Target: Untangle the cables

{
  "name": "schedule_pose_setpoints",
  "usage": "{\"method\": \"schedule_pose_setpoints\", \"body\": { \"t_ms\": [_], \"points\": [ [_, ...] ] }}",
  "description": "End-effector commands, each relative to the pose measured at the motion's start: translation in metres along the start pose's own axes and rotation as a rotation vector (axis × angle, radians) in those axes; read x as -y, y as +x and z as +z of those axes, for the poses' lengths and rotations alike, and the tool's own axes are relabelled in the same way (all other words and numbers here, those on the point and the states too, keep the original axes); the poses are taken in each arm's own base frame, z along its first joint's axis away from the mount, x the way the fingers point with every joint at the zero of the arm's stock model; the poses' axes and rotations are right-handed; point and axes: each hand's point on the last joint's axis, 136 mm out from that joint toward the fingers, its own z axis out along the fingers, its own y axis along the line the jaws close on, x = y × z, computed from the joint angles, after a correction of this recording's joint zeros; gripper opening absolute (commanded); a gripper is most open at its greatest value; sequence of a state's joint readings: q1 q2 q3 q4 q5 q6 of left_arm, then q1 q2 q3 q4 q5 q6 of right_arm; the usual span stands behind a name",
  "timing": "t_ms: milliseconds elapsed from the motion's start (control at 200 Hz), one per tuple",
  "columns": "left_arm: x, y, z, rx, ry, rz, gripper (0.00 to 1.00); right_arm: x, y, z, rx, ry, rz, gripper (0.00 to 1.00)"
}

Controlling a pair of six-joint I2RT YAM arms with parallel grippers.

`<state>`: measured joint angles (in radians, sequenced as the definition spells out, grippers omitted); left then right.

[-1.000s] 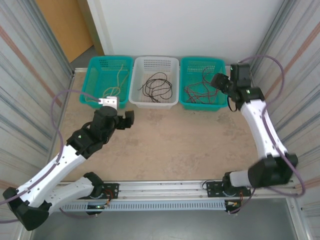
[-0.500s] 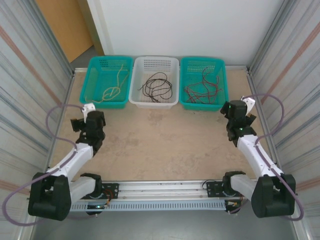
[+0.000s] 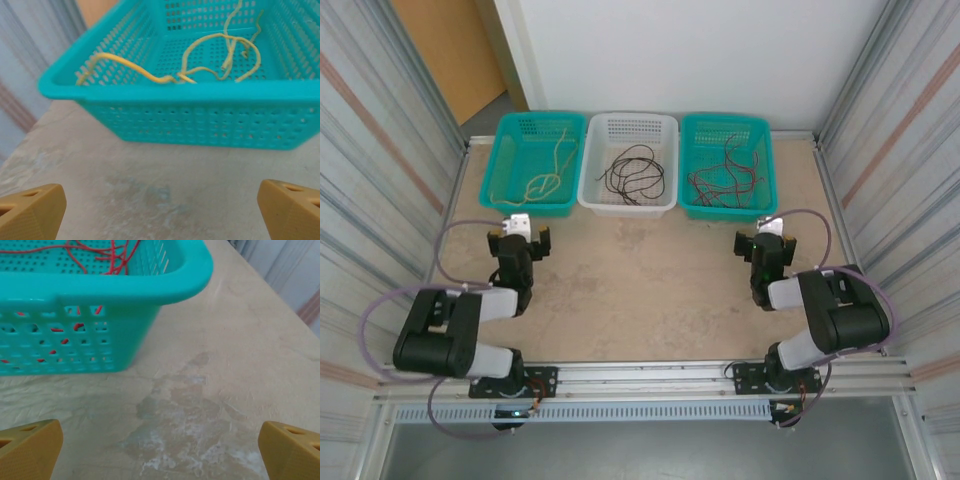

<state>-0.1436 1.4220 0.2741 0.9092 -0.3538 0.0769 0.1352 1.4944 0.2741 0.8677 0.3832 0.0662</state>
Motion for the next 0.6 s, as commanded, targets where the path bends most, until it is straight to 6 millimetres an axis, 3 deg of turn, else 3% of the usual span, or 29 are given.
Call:
{"method": "schedule_pose_setpoints", "body": {
  "t_ms": [0,80,215,286,591],
  "points": [
    [0.024,-0.011,0.001,0.11,0.107,0.039,0.99,-0.004,-0.031,0.009,0.125,-0.188,0.086,0.99],
    [0.019,-0.007,0.008,0.072,0.079,0.026,0.99,-0.008,-0.023,0.023,-0.012,-0.225,0.083,0.99],
    [0.006,-0.004,0.03,-0.043,0.081,-0.051,0.99,-0.003,-0.029,0.029,-0.002,-0.194,0.108,0.99],
    [-0.001,0.0,0.028,-0.052,0.084,-0.089,0.99,-0.003,-0.026,0.029,-0.019,-0.192,0.104,0.99],
    [0.005,-0.002,0.028,-0.049,0.089,-0.061,0.99,-0.003,-0.027,0.029,-0.007,-0.19,0.102,0.99]
  ]
}}
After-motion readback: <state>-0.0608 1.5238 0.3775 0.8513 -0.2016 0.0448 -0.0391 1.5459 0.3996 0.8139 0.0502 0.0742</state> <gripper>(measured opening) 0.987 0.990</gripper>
